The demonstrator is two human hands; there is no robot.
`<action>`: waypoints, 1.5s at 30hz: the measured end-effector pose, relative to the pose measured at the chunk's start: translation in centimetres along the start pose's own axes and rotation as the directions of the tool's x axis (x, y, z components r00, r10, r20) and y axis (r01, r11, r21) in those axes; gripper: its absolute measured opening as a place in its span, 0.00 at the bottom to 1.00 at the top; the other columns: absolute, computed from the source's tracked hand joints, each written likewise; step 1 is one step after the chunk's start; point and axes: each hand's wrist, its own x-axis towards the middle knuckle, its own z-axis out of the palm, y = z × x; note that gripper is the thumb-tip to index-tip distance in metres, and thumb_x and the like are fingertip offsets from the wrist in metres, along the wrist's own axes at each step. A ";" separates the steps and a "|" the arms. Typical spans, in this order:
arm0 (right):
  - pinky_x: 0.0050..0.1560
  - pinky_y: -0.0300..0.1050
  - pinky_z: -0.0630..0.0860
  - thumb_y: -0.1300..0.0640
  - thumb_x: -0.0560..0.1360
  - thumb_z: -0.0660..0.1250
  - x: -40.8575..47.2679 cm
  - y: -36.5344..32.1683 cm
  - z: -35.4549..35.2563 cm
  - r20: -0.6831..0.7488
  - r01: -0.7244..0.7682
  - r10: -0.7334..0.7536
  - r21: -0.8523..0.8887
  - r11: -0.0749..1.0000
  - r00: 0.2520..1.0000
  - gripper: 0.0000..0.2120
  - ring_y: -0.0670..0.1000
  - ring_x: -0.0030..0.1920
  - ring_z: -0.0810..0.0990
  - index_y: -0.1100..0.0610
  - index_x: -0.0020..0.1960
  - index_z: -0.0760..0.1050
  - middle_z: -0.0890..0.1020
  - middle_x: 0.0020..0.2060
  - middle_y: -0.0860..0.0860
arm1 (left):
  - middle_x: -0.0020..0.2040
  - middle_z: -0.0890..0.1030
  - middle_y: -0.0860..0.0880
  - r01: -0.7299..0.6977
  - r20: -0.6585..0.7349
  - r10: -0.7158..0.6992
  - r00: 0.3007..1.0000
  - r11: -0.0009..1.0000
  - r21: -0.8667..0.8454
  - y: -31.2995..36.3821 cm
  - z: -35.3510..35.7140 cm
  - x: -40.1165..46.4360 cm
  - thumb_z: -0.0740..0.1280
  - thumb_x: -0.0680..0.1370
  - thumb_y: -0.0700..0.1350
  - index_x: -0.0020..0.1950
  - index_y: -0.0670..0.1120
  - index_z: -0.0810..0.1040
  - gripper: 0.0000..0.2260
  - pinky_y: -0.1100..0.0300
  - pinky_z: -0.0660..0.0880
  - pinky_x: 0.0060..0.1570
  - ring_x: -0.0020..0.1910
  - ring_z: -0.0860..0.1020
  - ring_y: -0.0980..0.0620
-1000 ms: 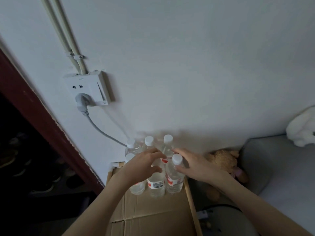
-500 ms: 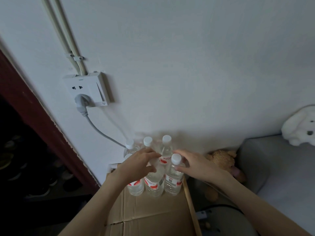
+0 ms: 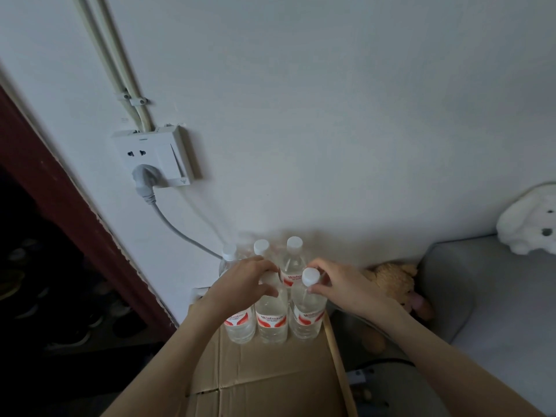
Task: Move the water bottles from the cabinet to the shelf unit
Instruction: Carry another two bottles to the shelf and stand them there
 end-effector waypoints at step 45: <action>0.55 0.40 0.71 0.46 0.74 0.64 1.6 -1.5 0.7 0.048 0.088 -0.088 0.012 0.996 0.995 0.24 0.48 0.59 0.74 0.47 0.66 0.60 0.72 0.63 0.47 | 0.67 0.71 0.48 0.022 0.013 -0.025 1.000 0.972 0.232 0.4 0.0 0.1 0.67 0.74 0.48 0.67 0.47 0.66 0.23 0.57 0.65 0.62 0.64 0.68 0.49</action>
